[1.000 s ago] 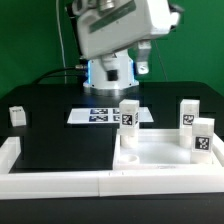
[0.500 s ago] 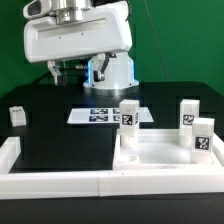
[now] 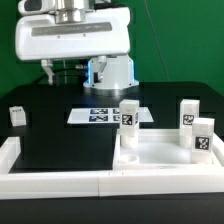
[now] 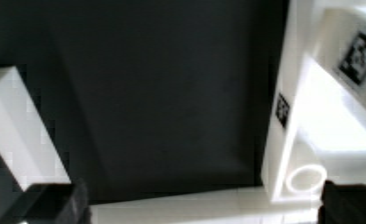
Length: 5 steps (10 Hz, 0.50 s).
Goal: Assemble square table
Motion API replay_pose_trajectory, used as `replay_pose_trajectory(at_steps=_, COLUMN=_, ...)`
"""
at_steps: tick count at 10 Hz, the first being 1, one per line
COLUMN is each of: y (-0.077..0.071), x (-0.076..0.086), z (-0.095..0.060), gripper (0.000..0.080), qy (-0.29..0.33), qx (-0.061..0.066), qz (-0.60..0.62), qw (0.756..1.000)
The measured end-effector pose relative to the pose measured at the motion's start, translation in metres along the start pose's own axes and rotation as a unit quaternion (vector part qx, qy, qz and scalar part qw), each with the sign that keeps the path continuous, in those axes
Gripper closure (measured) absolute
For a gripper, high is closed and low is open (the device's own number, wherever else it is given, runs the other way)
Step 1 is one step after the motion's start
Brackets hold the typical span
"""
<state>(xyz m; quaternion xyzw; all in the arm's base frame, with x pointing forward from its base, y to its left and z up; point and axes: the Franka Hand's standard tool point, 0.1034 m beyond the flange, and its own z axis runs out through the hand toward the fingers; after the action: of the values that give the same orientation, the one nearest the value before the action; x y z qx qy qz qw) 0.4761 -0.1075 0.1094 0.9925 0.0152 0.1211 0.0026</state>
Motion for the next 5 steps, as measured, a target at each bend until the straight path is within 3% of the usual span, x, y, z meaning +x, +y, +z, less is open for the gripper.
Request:
replay_pose_trajectory(at_steps=2, y=0.019, x=-0.02, z=0.013, gripper=0.015, qy=-0.053, qx=-0.006, qz=-0.086, qw=0.995)
replay_pose_trajectory(at_steps=4, y=0.044, x=-0.039, z=0.024, gripper=0.015, qy=-0.081, qx=-0.021, qz=-0.139, qw=0.987)
replay_pose_trajectory(at_steps=5, y=0.039, x=-0.035, z=0.023, gripper=0.015, qy=-0.079, qx=-0.02, qz=-0.148, qw=0.986)
